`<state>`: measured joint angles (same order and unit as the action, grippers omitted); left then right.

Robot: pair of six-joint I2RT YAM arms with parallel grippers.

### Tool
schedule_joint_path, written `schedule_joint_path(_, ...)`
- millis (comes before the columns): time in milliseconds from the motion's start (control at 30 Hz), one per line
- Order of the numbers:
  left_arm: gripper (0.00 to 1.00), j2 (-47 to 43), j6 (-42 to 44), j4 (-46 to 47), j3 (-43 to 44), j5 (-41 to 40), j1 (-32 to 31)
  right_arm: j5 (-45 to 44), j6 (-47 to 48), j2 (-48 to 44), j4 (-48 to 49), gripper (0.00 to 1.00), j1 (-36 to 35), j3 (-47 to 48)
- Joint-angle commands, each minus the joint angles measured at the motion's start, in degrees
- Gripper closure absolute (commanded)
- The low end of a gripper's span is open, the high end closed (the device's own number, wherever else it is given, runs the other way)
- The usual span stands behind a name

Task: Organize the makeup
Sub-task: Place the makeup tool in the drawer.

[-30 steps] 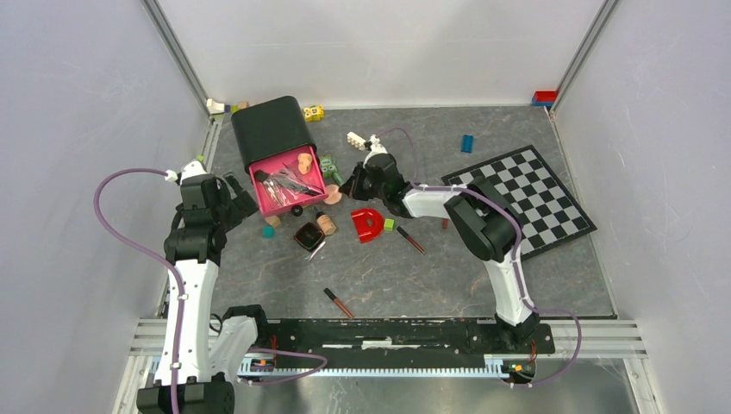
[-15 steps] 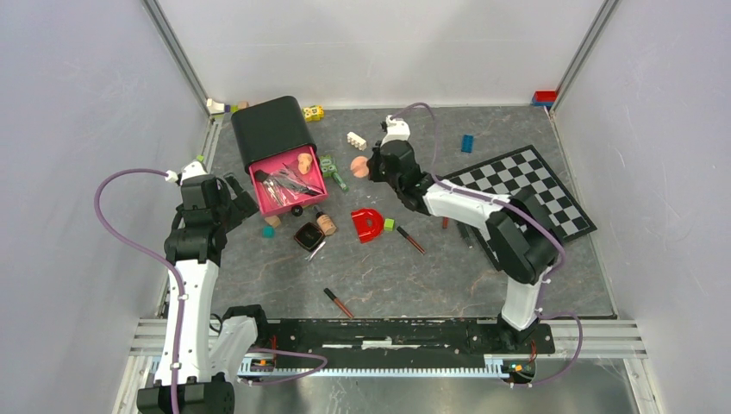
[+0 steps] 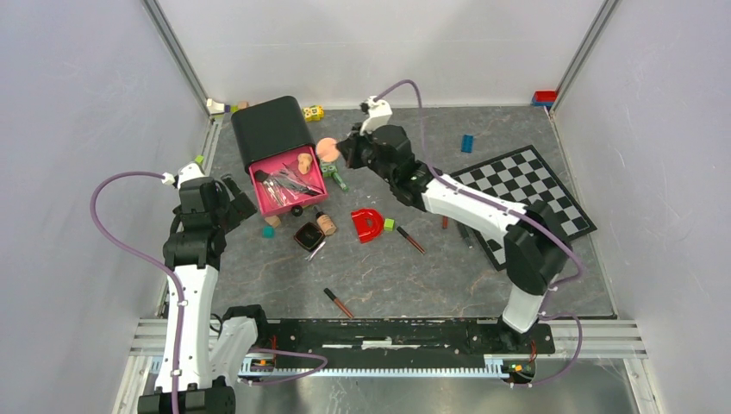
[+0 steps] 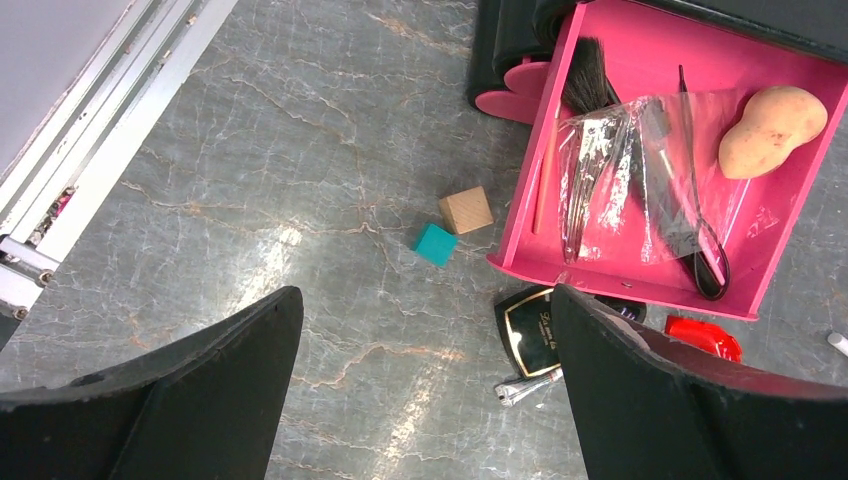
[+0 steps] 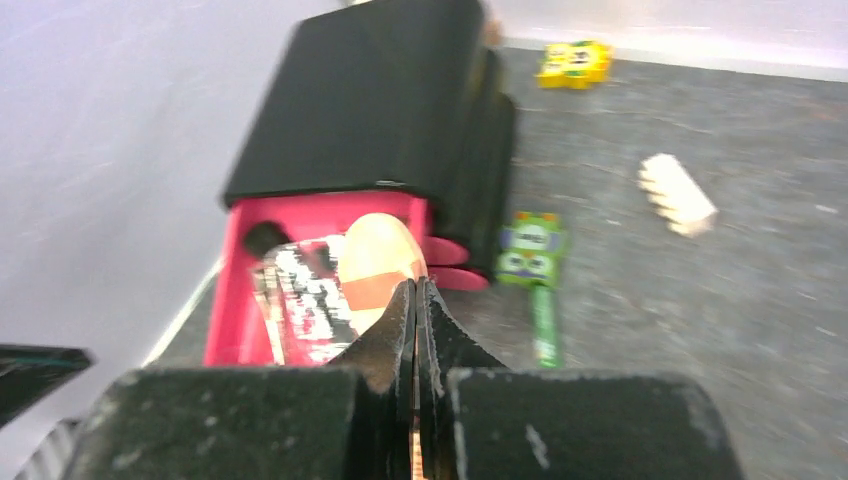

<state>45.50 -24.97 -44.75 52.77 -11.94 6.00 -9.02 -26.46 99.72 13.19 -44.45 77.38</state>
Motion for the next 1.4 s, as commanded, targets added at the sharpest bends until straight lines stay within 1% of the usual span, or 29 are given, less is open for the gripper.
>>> schedule_joint_path(0,0.0,-0.23,0.98,0.19,0.8,-1.59,0.06,8.83,-1.75,6.13,0.59,1.0,-3.44,7.89)
schedule_joint_path(67,0.0,-0.23,0.98,0.21,0.75,-1.59,0.06,11.83,-2.34,8.48,1.23,1.0,-4.6,9.95)
schedule_joint_path(267,0.0,0.38,0.98,0.5,0.67,-1.26,0.06,15.99,-3.71,15.01,1.53,1.0,-6.91,16.7)
schedule_joint_path(500,0.0,0.38,0.98,0.63,0.57,-1.04,0.03,17.38,-4.77,21.81,-0.12,1.0,-7.67,23.5)
schedule_joint_path(633,0.0,0.48,0.98,0.79,0.58,-0.8,0.06,17.17,-4.74,23.97,-1.18,1.0,-7.78,24.72)
schedule_joint_path(800,0.0,0.45,0.98,0.81,0.58,-0.85,0.1,16.25,-3.73,24.86,-1.95,1.0,-7.85,23.89)
schedule_joint_path(867,0.0,0.56,0.98,0.81,0.58,-0.79,0.06,16.99,-3.42,24.92,-2.03,0.96,-7.86,23.62)
schedule_joint_path(900,0.0,0.52,0.98,0.85,0.58,-0.75,0.06,15.97,-3.41,24.92,-1.99,0.93,-7.84,23.45)
schedule_joint_path(1000,0.0,0.36,0.98,0.81,0.58,-0.86,0.07,15.66,-2.79,24.53,-2.04,0.77,-7.84,23.53)
schedule_joint_path(1100,0.0,0.13,0.98,0.72,0.49,-0.94,0.06,14.32,-1.25,23.09,-2.31,0.67,-7.81,23.73)
schedule_joint_path(1233,0.0,-0.01,0.98,0.8,0.49,-1.12,0.11,12.05,2.98,20.06,-4.21,0.65,-7.75,24.12)
schedule_joint_path(1367,0.0,0.27,0.81,0.98,0.4,-0.94,0.02,9.39,7.29,14.29,-4.03,0.64,-7.65,19.01)
